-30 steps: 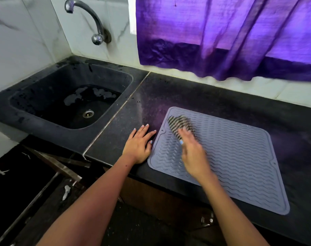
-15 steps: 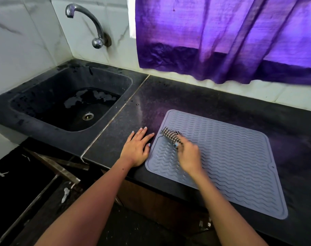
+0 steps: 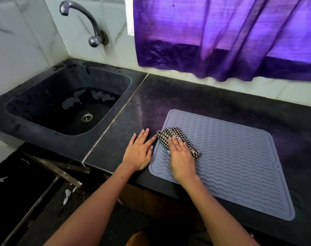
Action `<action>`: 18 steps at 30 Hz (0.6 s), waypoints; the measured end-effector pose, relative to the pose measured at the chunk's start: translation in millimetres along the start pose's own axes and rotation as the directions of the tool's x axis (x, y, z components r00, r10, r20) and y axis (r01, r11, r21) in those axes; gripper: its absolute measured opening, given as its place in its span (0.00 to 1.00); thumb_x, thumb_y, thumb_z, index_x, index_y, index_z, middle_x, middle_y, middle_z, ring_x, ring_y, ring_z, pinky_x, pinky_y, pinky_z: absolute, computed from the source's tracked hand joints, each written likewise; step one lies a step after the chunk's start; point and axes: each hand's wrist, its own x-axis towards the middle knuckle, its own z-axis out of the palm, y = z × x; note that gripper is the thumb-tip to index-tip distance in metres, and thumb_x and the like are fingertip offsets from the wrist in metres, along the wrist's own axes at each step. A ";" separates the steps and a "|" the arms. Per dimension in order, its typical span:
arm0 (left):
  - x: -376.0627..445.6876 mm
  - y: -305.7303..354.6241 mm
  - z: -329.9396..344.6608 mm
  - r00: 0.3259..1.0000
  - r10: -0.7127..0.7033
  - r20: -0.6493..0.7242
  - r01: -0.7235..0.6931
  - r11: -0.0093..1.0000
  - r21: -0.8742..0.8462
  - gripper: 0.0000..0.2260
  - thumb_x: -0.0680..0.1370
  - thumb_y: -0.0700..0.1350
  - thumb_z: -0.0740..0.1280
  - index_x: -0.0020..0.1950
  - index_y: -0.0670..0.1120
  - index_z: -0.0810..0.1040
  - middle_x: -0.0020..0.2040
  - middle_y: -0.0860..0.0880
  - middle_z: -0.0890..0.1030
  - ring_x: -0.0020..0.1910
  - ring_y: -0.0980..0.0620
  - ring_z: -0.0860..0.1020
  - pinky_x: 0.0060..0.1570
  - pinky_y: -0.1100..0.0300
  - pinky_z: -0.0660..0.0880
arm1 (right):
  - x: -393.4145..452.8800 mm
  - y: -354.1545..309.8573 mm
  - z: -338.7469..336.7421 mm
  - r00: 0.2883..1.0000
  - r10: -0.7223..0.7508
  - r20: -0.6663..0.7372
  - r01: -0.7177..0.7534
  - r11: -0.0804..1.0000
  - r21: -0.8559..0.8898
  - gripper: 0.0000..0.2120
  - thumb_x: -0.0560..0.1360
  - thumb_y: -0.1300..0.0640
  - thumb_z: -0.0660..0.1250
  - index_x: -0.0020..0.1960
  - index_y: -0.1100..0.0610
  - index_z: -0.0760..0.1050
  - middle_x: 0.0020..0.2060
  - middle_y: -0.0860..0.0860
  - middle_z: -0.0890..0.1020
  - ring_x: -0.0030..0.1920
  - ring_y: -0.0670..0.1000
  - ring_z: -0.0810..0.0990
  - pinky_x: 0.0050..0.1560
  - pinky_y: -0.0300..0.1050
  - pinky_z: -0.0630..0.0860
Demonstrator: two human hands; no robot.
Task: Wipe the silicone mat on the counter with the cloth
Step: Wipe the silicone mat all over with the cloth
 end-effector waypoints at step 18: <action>50.4 -3.0 -9.9 0.992 0.099 0.074 -0.102 0.994 0.039 0.36 0.70 0.59 0.30 0.76 0.51 0.51 0.77 0.44 0.46 0.76 0.48 0.44 0.72 0.53 0.37 | 20.4 -4.5 -16.3 0.990 0.139 -0.038 -0.135 0.985 0.107 0.23 0.80 0.51 0.48 0.75 0.52 0.56 0.73 0.54 0.63 0.72 0.55 0.64 0.72 0.46 0.58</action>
